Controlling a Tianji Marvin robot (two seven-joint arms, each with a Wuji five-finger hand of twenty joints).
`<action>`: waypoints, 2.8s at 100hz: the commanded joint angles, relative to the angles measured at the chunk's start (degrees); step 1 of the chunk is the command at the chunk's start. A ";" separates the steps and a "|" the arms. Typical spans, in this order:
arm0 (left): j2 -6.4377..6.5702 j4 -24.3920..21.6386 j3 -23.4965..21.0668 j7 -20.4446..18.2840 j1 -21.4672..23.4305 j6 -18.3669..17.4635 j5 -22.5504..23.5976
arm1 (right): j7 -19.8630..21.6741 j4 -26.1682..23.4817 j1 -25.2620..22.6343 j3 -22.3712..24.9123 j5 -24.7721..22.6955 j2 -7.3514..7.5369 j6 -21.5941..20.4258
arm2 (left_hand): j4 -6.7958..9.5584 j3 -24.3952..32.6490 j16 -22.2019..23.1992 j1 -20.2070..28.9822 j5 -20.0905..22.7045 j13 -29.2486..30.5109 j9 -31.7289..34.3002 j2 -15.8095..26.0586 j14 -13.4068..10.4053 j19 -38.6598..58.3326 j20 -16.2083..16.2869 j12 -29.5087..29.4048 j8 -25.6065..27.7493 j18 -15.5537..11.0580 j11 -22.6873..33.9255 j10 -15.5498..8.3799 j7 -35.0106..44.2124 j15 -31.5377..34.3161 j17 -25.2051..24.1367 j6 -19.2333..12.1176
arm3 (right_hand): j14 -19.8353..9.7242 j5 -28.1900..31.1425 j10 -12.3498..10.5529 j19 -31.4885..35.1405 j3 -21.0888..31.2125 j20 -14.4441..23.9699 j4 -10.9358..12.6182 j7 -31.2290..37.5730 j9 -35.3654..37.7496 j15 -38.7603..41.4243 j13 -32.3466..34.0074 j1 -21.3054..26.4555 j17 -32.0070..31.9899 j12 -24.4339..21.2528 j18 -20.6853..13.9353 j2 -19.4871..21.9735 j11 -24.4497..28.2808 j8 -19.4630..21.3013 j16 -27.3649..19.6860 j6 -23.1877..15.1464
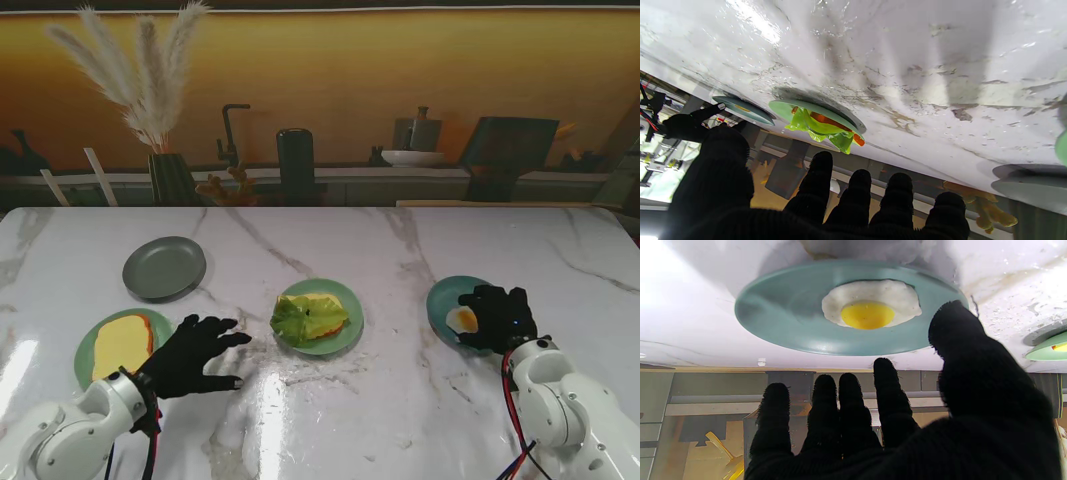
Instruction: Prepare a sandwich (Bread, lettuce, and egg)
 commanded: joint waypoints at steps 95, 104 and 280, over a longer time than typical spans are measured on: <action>-0.08 -0.18 1.11 -0.37 -1.64 1.12 -0.42 | -0.39 7.97 6.07 -4.19 2.62 -0.64 3.56 | -0.92 -0.21 1.42 0.45 -2.23 -2.36 -1.11 0.96 -1.13 -1.19 -1.75 0.86 1.35 0.81 -0.71 0.18 1.92 -1.23 0.04 -2.46 | 0.12 5.73 -1.34 13.01 5.23 7.81 0.94 3.57 6.47 9.72 8.98 4.15 10.77 4.71 -3.17 -3.88 6.57 1.85 6.07 1.18; -0.06 -0.08 1.12 -0.47 -1.77 0.87 -0.54 | 0.10 7.45 5.65 -4.04 2.99 -0.71 4.42 | -0.89 -0.23 1.52 0.45 -2.06 -2.25 -1.01 0.94 -1.24 -1.09 -1.68 0.93 1.52 0.86 -0.55 0.12 2.12 -1.06 0.02 -2.60 | 0.36 6.62 -1.17 14.62 6.47 8.54 1.00 4.32 7.63 11.27 10.66 4.33 13.42 5.38 -3.80 -4.57 7.14 2.06 7.09 0.94; -0.14 0.25 1.37 -0.20 -2.36 0.74 -1.30 | -5.51 8.27 6.09 -4.45 10.74 -2.50 6.46 | -0.21 0.06 2.04 2.80 1.86 -2.11 -0.40 0.67 -1.43 -0.46 -0.78 0.93 3.57 0.68 0.95 0.16 5.44 -0.17 -0.13 -1.24 | -2.39 15.11 -2.47 23.15 37.80 18.72 -1.98 39.81 29.10 34.78 41.64 10.91 50.22 26.52 -8.81 -19.07 19.67 11.47 22.07 -11.78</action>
